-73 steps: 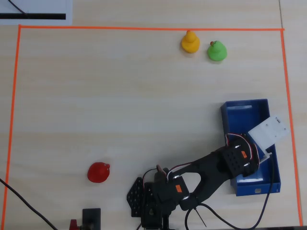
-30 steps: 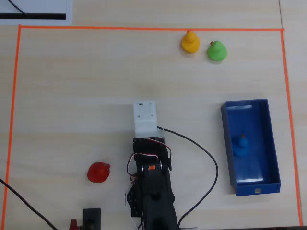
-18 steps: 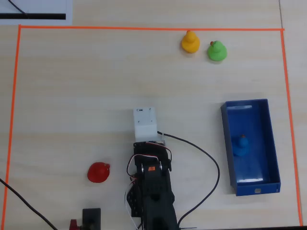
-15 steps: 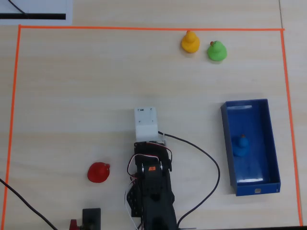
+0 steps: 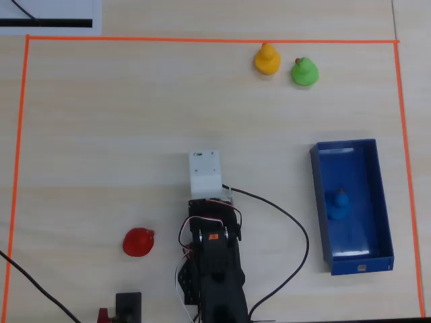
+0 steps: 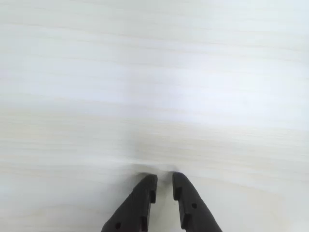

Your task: Grasp blue duck and put it into box.

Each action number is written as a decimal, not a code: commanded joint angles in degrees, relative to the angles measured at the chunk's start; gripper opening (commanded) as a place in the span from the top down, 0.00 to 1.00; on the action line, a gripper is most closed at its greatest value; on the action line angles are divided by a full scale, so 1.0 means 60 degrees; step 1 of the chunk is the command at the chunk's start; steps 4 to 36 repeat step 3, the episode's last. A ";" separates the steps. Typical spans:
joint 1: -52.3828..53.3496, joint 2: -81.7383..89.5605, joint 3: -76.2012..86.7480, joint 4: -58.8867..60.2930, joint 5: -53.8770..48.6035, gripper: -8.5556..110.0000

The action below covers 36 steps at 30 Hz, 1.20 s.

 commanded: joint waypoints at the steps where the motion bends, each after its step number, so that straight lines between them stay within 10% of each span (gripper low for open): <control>1: 0.0073 -0.0029 0.0015 0.0117 0.0029 0.92; 36: 0.0073 -0.0029 0.0015 0.0117 0.0029 0.92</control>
